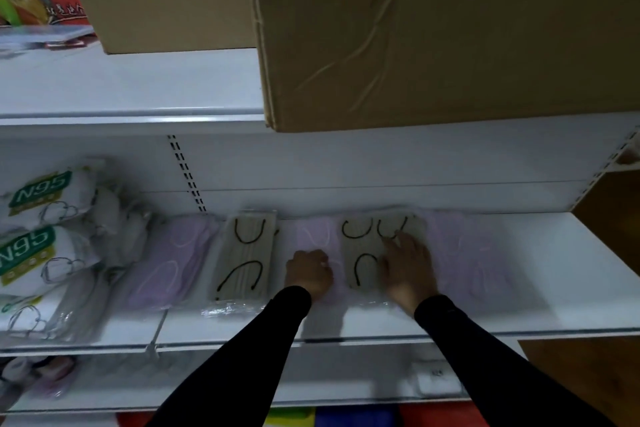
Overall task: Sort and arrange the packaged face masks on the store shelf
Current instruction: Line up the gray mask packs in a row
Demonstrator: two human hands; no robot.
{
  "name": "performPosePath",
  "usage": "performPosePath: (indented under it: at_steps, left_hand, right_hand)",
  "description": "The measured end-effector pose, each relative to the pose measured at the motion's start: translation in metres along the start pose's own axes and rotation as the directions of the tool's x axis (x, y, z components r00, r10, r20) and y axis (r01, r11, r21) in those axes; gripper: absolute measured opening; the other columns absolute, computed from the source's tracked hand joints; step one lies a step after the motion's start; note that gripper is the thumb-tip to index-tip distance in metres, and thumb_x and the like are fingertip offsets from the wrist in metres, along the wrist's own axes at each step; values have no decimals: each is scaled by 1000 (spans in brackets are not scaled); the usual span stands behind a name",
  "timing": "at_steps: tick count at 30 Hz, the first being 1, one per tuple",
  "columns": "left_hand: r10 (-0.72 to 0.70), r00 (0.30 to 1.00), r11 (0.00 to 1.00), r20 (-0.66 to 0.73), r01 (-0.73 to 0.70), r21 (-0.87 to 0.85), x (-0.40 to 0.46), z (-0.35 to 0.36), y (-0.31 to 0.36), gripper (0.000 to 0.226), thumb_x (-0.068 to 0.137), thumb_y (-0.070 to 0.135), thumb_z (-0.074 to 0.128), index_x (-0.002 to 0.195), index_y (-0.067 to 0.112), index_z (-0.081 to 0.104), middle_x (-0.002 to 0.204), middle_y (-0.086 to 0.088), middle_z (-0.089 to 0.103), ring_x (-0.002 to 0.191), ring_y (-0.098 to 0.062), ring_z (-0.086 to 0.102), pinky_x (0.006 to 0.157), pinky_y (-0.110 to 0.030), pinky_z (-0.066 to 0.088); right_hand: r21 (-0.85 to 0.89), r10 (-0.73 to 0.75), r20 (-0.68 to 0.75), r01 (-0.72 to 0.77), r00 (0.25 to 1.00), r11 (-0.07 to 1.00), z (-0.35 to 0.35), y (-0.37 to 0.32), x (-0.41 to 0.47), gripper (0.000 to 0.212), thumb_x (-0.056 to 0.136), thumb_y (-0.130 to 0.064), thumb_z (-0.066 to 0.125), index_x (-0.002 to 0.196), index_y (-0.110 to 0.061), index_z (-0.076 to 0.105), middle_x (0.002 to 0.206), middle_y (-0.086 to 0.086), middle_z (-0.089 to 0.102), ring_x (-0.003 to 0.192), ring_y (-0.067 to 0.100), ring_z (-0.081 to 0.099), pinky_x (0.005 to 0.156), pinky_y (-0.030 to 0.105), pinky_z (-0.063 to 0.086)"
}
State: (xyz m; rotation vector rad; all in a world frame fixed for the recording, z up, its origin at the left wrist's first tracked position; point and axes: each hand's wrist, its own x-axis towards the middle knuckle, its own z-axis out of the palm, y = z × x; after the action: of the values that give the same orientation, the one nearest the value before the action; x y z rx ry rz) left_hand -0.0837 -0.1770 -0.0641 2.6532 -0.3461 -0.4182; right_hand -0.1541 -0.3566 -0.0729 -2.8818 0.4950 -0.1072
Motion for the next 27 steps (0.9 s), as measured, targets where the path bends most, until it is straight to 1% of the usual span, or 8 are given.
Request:
performPosePath:
  at_steps: [3, 6, 11, 15, 17, 20, 23, 27]
  left_hand:
    - [22, 995, 999, -102, -17, 51, 1, 2, 6, 33, 93, 25, 47, 120, 15, 64, 125, -15, 59, 115, -33, 55, 95, -31, 45]
    - [125, 991, 990, -49, -121, 67, -1, 7, 27, 31, 94, 20, 43, 115, 8, 62, 122, -16, 62, 114, -33, 56, 92, -31, 40]
    - [203, 975, 962, 94, -217, 163, -13, 25, 65, 22, 87, 22, 42, 90, 12, 62, 105, -15, 65, 102, -42, 53, 82, -37, 41]
    - [272, 956, 962, 108, -271, -22, -17, 28, 84, 24, 86, 22, 40, 63, 14, 42, 90, -15, 64, 92, -38, 59, 75, -35, 40]
    - [281, 946, 956, 162, -261, -136, -18, 30, 90, 24, 89, 21, 40, 87, 11, 62, 110, -14, 65, 107, -34, 59, 86, -33, 43]
    - [268, 936, 941, 230, -204, -270, -18, 29, 94, 43, 94, 19, 44, 136, 14, 51, 142, -6, 51, 129, -23, 48, 109, -29, 37]
    - [206, 967, 975, 152, -189, -118, -10, 33, 91, 43, 94, 20, 44, 136, 10, 48, 142, -11, 49, 131, -28, 44, 109, -30, 32]
    - [113, 985, 993, 130, -118, 31, -8, 38, 84, 41, 90, 34, 38, 126, 15, 46, 122, -15, 61, 113, -39, 51, 96, -38, 40]
  right_hand:
    - [88, 83, 26, -85, 996, 992, 2, 4, 3, 56, 77, -33, 30, 108, -4, 67, 110, 25, 64, 103, 43, 61, 86, 48, 51]
    - [154, 147, 86, -159, 985, 975, 5, 17, -2, 46, 76, -34, 26, 82, -5, 62, 84, 19, 61, 82, 39, 61, 70, 42, 50]
    - [195, 98, 27, -101, 995, 976, 12, 36, -2, 44, 81, -33, 30, 88, -8, 65, 88, 17, 62, 86, 38, 60, 76, 41, 51]
    - [292, 164, 42, -169, 986, 941, 9, 47, -6, 49, 78, -36, 27, 89, -7, 64, 95, 19, 61, 94, 37, 56, 83, 39, 49]
    - [332, 193, 30, -192, 981, 924, 0, 47, -10, 39, 83, -31, 35, 89, -5, 63, 97, 20, 60, 100, 36, 54, 85, 39, 47]
    - [379, 237, 28, -229, 971, 897, -4, 52, -9, 25, 84, -19, 52, 101, -2, 62, 106, 19, 60, 108, 33, 50, 90, 36, 44]
    - [423, 267, 46, -261, 962, 868, 3, 56, -4, 44, 72, -38, 40, 99, -10, 59, 103, 14, 60, 92, 27, 51, 79, 30, 44]
    - [433, 261, 35, -250, 965, 866, 6, 56, 1, 44, 66, -43, 38, 96, -16, 57, 92, 7, 61, 87, 29, 54, 76, 34, 49]
